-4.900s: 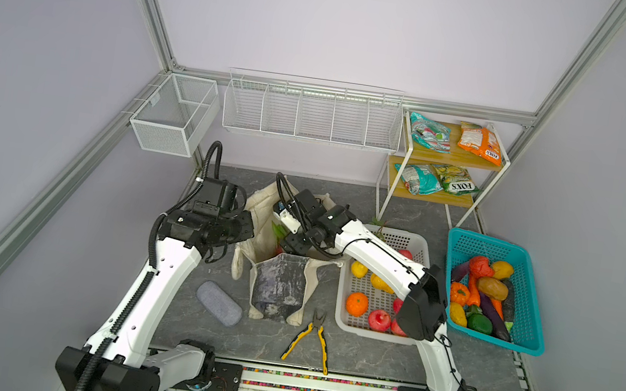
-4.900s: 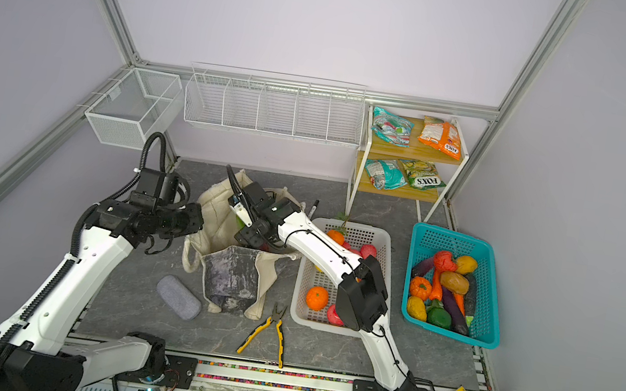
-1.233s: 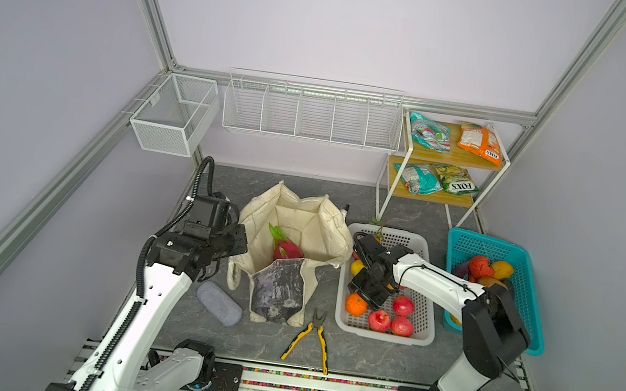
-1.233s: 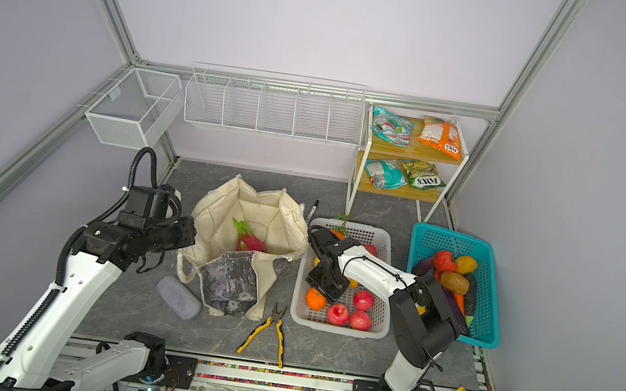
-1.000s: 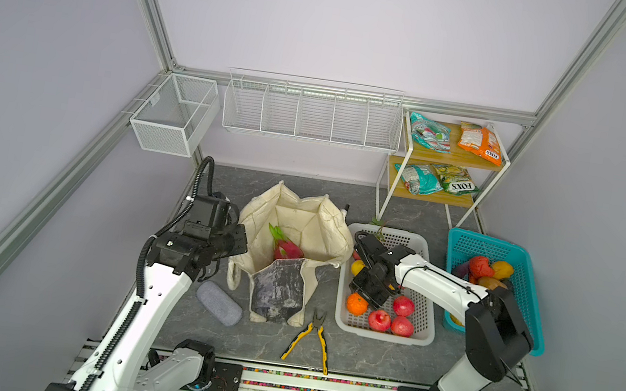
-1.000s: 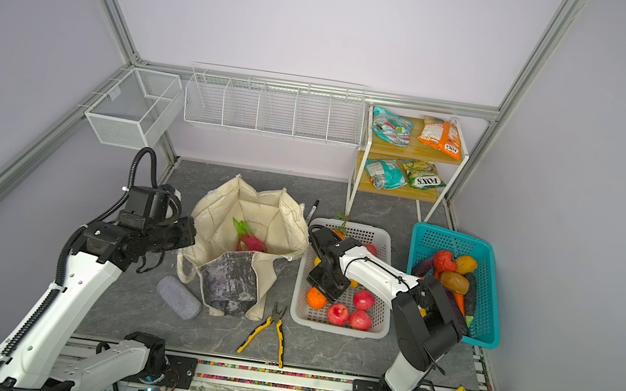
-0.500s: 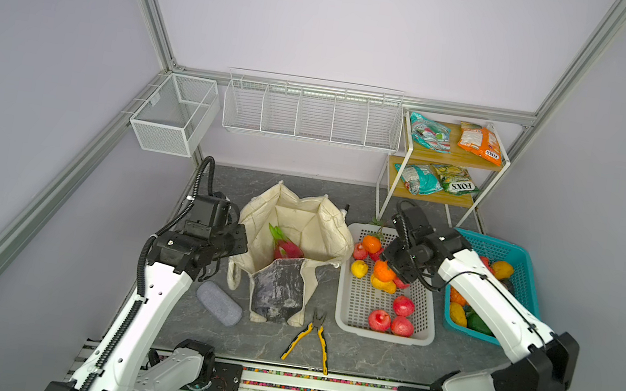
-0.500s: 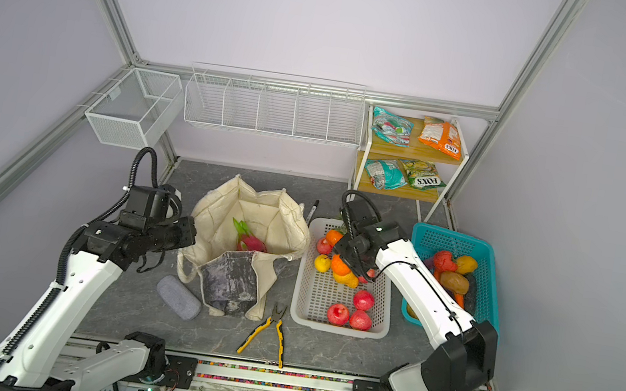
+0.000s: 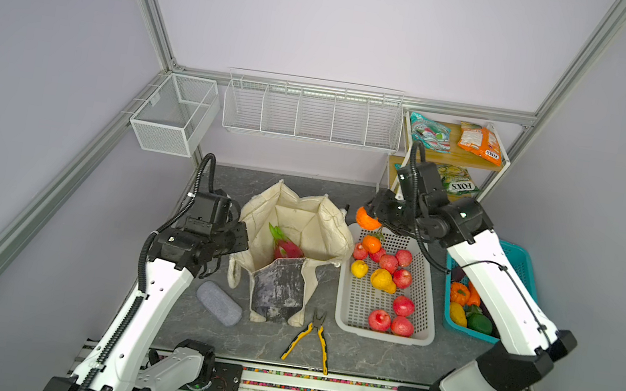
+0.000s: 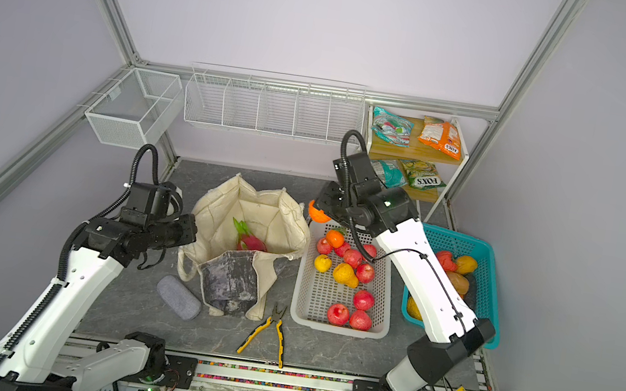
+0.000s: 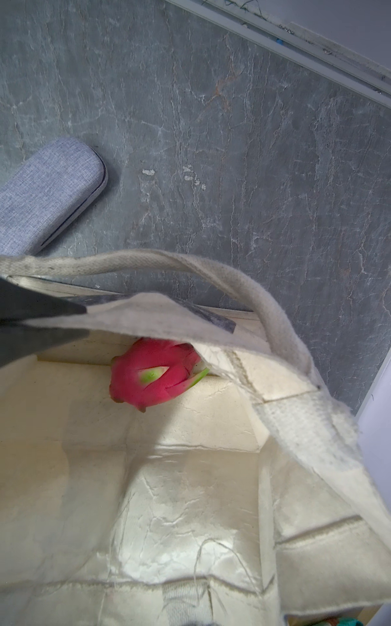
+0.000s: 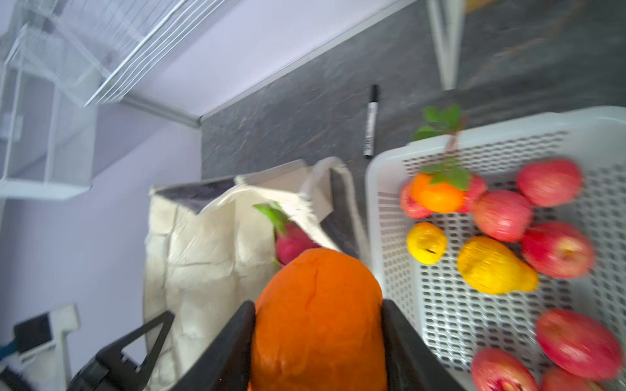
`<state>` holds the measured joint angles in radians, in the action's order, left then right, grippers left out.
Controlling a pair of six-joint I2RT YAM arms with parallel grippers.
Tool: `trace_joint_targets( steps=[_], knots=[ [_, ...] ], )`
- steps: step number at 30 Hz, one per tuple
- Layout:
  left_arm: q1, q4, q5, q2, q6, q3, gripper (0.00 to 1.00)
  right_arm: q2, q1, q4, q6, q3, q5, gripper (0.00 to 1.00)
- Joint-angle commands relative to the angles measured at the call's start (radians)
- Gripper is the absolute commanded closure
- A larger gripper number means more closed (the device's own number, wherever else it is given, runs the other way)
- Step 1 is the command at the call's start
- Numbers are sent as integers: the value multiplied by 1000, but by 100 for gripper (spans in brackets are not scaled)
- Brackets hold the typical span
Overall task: Place the food into the grocery bag and tie it
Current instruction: 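Lift the orange and carry it with the right gripper to the bag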
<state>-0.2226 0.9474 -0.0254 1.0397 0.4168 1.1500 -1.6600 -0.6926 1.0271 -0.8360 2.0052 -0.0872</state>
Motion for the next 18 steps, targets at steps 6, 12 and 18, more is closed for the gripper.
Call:
trace_joint_targets(
  steps=[6, 12, 18],
  knots=[
    [3, -8, -4, 9, 2, 40, 100, -297, -161, -26, 267, 307, 151, 46],
    [3, -8, -7, 12, -5, 48, 100, -429, -174, 34, 300, 440, 180, 46],
    [3, -10, -14, 17, -7, 62, 100, -482, -190, 45, 331, 440, 208, 47]
  ],
)
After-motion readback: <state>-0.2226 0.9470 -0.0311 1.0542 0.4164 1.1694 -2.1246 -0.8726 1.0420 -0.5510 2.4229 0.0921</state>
